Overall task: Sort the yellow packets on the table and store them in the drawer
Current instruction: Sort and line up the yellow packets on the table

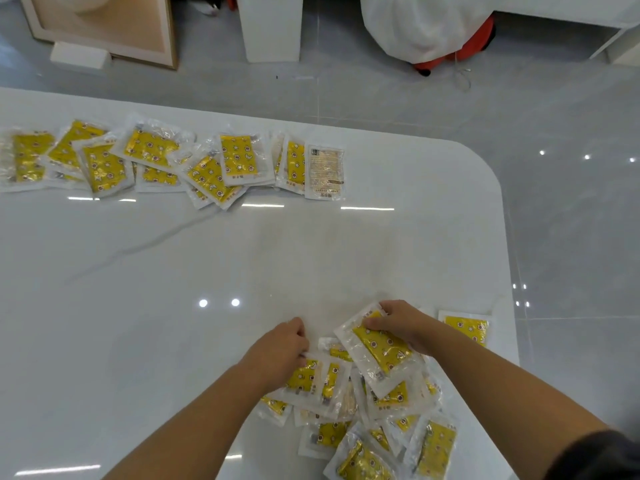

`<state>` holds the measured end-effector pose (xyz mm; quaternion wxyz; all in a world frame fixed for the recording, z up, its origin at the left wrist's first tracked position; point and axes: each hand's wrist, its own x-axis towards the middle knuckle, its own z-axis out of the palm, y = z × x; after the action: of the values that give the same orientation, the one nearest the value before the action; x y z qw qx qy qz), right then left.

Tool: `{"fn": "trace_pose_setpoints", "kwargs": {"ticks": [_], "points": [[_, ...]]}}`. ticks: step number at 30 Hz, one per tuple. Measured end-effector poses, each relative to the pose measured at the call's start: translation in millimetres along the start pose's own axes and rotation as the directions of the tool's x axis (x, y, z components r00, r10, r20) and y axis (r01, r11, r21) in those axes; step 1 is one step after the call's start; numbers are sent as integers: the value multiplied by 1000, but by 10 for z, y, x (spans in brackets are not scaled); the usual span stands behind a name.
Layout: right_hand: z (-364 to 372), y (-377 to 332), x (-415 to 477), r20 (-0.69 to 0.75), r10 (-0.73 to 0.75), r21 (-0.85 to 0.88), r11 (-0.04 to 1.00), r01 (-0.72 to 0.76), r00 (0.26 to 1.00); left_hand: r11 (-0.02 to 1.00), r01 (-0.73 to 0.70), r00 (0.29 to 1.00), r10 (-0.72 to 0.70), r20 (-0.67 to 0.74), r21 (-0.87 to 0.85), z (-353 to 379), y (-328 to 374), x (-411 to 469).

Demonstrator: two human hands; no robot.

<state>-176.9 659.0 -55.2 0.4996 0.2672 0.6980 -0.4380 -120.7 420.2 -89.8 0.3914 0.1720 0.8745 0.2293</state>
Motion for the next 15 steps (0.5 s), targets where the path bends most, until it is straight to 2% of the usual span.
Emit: {"fn": "trace_pose_setpoints", "kwargs": {"ticks": [3,7,12,15], "points": [[16,25,2,9,-11,19,1000,11,1000,998,47,998,-48,35,40,4,7,13],[9,52,22,118,-2,27,1000,-1,993,996,64,997,-67,44,56,17,-43,26],[10,65,54,95,-27,-189,981,44,995,996,23,996,-31,85,87,17,-22,9],[21,49,68,91,-102,-402,906,130,991,983,-13,994,-7,107,181,24,-9,-1]]}}
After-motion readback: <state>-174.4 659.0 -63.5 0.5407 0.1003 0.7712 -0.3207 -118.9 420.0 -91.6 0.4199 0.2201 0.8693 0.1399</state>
